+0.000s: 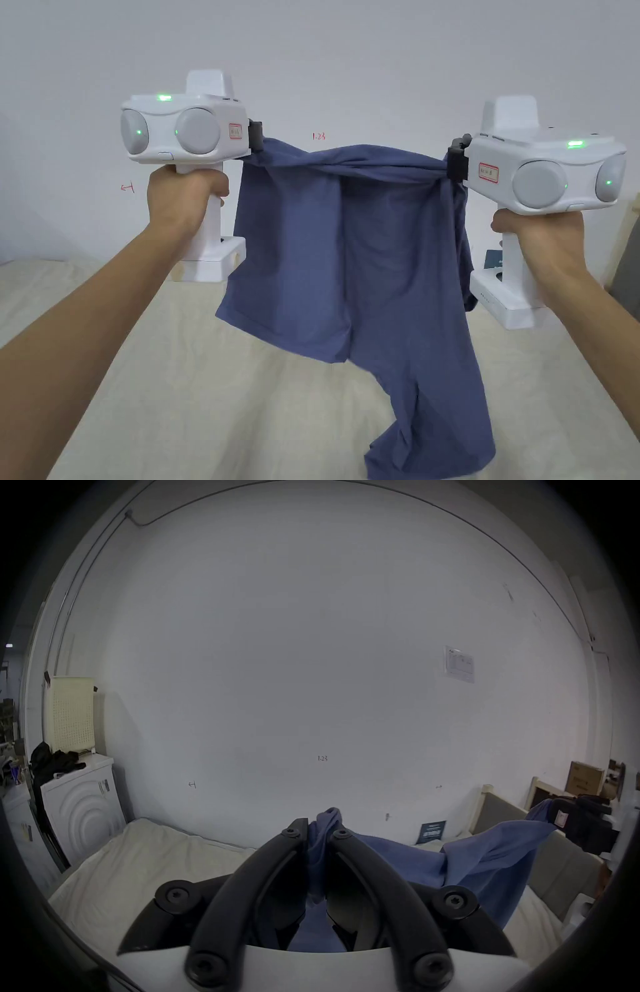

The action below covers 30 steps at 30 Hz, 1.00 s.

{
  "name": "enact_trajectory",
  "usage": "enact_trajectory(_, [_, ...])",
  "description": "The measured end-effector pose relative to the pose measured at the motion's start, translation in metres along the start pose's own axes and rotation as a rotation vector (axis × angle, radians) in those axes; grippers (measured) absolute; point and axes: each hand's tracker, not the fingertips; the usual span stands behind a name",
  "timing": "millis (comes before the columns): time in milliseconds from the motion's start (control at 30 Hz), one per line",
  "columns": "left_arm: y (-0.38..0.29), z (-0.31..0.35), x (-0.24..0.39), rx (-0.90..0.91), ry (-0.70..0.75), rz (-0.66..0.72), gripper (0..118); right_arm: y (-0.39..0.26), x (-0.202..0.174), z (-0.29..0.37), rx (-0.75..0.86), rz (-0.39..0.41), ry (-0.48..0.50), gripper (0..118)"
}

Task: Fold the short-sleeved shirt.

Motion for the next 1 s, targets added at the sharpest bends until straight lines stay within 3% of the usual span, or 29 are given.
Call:
enact_trajectory(133, [-0.052,-0.028,-0.008,-0.079,0.021,-0.003,9,-0.035,-0.008,-0.016,-0.063,-0.006,0.02,4])
enact_trajectory(367, [-0.206,-0.024,-0.026,-0.309,0.008,-0.004,9,-0.185,-0.037,-0.017,-0.288,-0.033,0.082,4])
enact_trajectory(500, [-0.308,0.019,-0.049,-0.454,-0.023,0.011,9,-0.281,-0.046,0.025,-0.441,-0.104,0.116,4])
enact_trajectory(700, [-0.416,0.138,-0.075,-0.625,-0.035,0.04,9,-0.384,-0.065,0.138,-0.62,-0.242,0.136,4])
enact_trajectory(1000, [-0.471,0.287,-0.091,-0.743,-0.006,0.15,9,-0.425,-0.099,0.285,-0.711,-0.312,0.117,4])
